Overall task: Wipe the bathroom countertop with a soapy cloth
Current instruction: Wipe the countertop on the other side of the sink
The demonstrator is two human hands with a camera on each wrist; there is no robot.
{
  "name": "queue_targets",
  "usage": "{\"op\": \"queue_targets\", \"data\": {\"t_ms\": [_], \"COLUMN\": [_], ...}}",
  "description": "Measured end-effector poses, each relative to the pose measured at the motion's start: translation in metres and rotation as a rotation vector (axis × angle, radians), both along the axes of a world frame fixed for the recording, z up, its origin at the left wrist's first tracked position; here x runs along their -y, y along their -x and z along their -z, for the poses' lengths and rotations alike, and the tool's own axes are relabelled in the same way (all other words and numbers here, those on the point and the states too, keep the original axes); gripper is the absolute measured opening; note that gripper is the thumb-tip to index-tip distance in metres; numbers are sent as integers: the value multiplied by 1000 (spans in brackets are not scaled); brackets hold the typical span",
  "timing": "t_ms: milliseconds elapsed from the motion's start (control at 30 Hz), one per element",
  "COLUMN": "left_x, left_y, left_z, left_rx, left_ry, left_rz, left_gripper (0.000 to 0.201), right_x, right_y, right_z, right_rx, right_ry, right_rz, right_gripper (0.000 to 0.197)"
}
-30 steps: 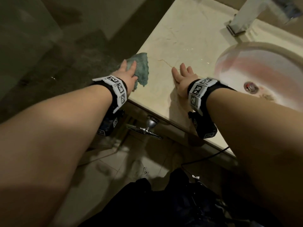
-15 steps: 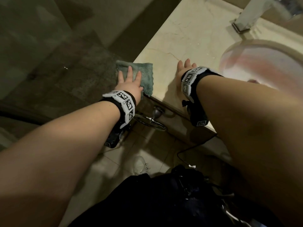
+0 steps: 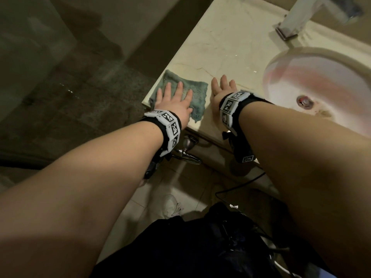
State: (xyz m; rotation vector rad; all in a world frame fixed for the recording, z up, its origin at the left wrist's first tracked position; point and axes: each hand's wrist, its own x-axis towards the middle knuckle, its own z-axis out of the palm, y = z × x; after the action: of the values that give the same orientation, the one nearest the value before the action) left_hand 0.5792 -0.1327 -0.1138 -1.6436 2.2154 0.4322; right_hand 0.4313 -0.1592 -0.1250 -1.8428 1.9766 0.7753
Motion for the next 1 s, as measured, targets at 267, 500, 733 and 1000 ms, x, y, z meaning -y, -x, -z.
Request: {"op": "queue_targets", "data": {"t_ms": [267,500,733,1000], "left_x": [38,40,24,-19], "left_y": [5,-6,-29,-28], "left_z": [1,5,8,2], "left_rx": [-40,-35,-7,-47], "left_ry": [-22,-9,8,-23], "left_rz": [-62,-27,-98,-140], "left_gripper": [59,58,58,57], "right_x": [4,3,3,-3], "right_y": [6,7,7,3], "right_z": [7,3,-1,-1], "right_rx": [42,70,90,28], "right_ry": [-39,-17,14,34], "right_rz": [-21,0,21,0], "right_gripper": [86,78,71,68]}}
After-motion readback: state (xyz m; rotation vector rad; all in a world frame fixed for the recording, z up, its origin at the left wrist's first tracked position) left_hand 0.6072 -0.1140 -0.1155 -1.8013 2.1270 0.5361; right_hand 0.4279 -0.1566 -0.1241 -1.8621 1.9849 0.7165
